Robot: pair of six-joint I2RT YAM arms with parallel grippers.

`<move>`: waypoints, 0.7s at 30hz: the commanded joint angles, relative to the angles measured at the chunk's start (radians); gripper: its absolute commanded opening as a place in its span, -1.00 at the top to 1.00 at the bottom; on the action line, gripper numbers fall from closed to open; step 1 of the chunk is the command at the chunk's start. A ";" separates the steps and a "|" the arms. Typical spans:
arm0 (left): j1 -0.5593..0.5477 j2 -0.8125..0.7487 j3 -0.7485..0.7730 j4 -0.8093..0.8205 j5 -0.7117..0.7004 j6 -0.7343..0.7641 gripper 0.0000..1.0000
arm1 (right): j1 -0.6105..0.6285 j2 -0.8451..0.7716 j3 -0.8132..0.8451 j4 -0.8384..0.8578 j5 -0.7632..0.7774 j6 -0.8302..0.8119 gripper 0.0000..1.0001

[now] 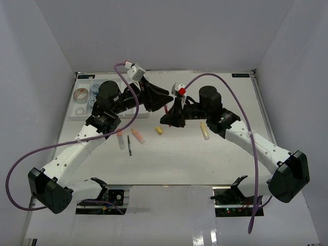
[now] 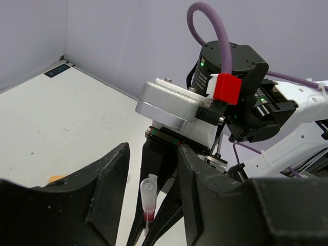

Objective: Sort the stationery into containers
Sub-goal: Close the pen cap on the pen.

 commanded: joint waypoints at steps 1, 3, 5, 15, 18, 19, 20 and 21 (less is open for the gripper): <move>-0.004 0.000 0.046 0.005 -0.005 0.010 -0.04 | -0.003 -0.001 0.004 0.038 -0.006 0.009 0.85; -0.004 0.010 0.042 0.000 -0.004 0.011 -0.03 | -0.005 -0.002 0.006 0.038 -0.004 0.009 0.85; -0.004 0.013 0.042 -0.004 -0.001 0.016 0.00 | -0.003 -0.002 0.011 0.038 -0.004 0.009 0.85; -0.004 0.024 0.038 -0.008 0.010 0.021 0.14 | -0.005 0.003 0.014 0.041 -0.007 0.013 0.85; -0.004 0.026 0.035 -0.001 0.018 0.018 0.32 | -0.003 0.003 0.012 0.041 -0.007 0.013 0.85; -0.004 0.027 0.033 0.000 0.021 0.016 0.35 | -0.005 0.003 0.012 0.041 -0.007 0.013 0.85; -0.004 0.027 0.032 0.003 0.024 0.016 0.38 | -0.003 0.003 0.012 0.041 -0.007 0.013 0.85; -0.004 0.027 0.030 0.005 0.033 0.016 0.40 | -0.003 0.001 0.012 0.041 -0.009 0.013 0.85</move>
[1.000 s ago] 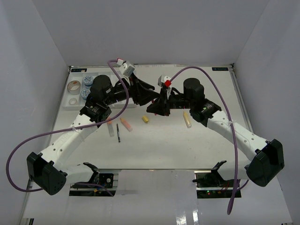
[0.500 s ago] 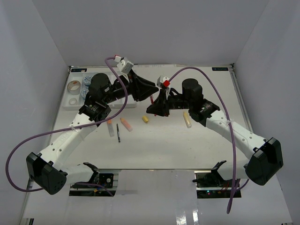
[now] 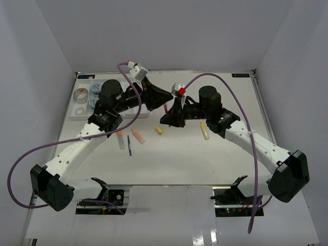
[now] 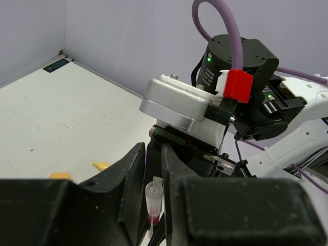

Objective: Sort the stationery into containers
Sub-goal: Close the pen cap on the pen.

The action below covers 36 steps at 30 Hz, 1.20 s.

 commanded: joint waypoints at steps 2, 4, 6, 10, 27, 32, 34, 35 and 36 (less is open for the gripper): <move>-0.004 0.001 0.014 0.007 0.033 0.002 0.43 | -0.005 -0.003 0.014 0.044 -0.014 0.007 0.85; -0.004 0.002 0.011 0.009 0.043 0.002 0.45 | -0.003 -0.003 0.015 0.045 -0.020 0.007 0.85; -0.004 0.002 0.002 0.010 0.049 0.000 0.63 | -0.005 -0.006 0.020 0.045 -0.026 0.011 0.85; -0.004 -0.004 -0.011 0.018 0.063 -0.003 0.85 | -0.006 -0.010 0.023 0.053 -0.031 0.019 0.85; -0.004 -0.025 -0.055 0.034 0.112 -0.012 1.00 | -0.014 -0.020 0.050 0.090 -0.080 0.065 0.85; -0.004 -0.033 -0.074 0.030 0.127 -0.015 1.00 | -0.015 -0.020 0.070 0.090 -0.076 0.062 0.85; -0.004 -0.036 -0.080 0.027 0.138 -0.021 1.00 | -0.020 -0.021 0.084 0.091 -0.068 0.059 0.85; -0.004 -0.036 -0.084 0.027 0.141 -0.023 1.00 | -0.021 -0.021 0.087 0.091 -0.066 0.051 0.85; -0.004 -0.040 -0.095 0.026 0.144 -0.028 1.00 | -0.023 -0.023 0.092 0.091 -0.062 0.047 0.85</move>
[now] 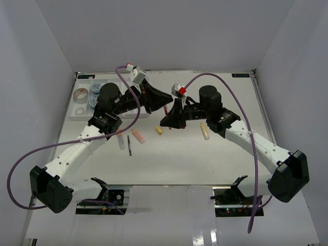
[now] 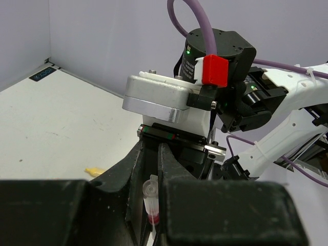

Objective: Sort the stationery into containers
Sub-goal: Close the pen cap on the pen.

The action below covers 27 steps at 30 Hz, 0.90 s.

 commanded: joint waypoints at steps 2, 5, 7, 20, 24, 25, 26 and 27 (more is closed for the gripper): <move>-0.005 -0.025 -0.050 -0.062 0.084 -0.018 1.00 | -0.025 -0.021 0.093 0.102 0.016 -0.015 0.85; -0.005 -0.031 -0.064 -0.089 0.092 -0.020 1.00 | -0.037 -0.014 0.105 0.111 -0.005 -0.020 0.85; -0.005 -0.030 -0.066 -0.112 0.095 -0.015 1.00 | -0.039 -0.010 0.116 0.115 -0.013 -0.029 0.85; -0.009 0.013 -0.081 -0.170 0.141 -0.015 1.00 | -0.040 0.011 0.168 0.115 -0.042 -0.058 0.85; -0.013 0.019 -0.090 -0.172 0.139 -0.022 1.00 | -0.045 0.014 0.185 0.120 -0.036 -0.061 0.85; -0.015 0.019 -0.092 -0.170 0.138 -0.022 1.00 | -0.043 0.016 0.191 0.122 -0.034 -0.063 0.85; -0.016 0.018 -0.096 -0.170 0.136 -0.022 1.00 | -0.045 0.017 0.197 0.122 -0.034 -0.061 0.85; -0.016 0.016 -0.099 -0.170 0.130 -0.022 1.00 | -0.045 0.017 0.205 0.123 -0.033 -0.063 0.85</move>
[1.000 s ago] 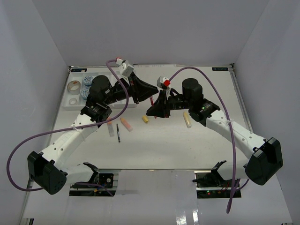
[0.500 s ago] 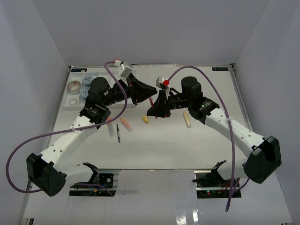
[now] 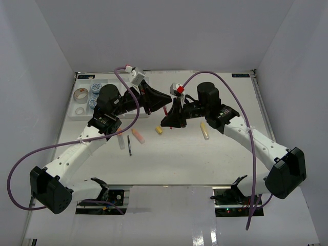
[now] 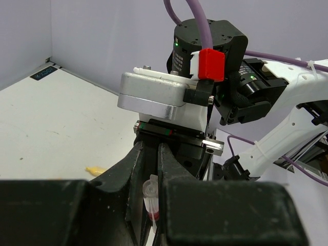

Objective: Sort the stationery into containers
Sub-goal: Close the pen cap on the pen, then place the pen in the storage box.

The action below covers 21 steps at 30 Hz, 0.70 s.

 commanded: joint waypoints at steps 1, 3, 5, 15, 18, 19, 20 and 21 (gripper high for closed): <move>-0.025 0.023 -0.067 -0.184 0.118 -0.015 1.00 | -0.030 -0.022 0.144 0.227 0.027 0.007 0.85; -0.030 0.024 -0.072 -0.182 0.118 -0.017 1.00 | -0.030 -0.021 0.155 0.231 0.029 0.007 0.85; -0.036 0.027 -0.075 -0.181 0.117 -0.020 1.00 | -0.032 -0.019 0.158 0.242 0.030 0.009 0.85; -0.038 0.000 -0.026 -0.187 0.003 -0.006 1.00 | -0.032 -0.030 0.057 0.265 0.009 0.045 0.85; -0.038 0.003 0.019 -0.202 -0.026 0.017 1.00 | -0.032 -0.044 -0.004 0.265 0.007 0.056 0.75; -0.038 0.006 0.034 -0.205 -0.034 0.022 1.00 | -0.030 -0.047 -0.018 0.266 0.006 0.061 0.71; -0.038 0.009 0.040 -0.204 -0.038 0.028 1.00 | -0.030 -0.053 -0.042 0.265 0.007 0.061 0.58; -0.038 0.010 0.046 -0.205 -0.044 0.037 1.00 | -0.030 -0.056 -0.053 0.265 0.009 0.062 0.50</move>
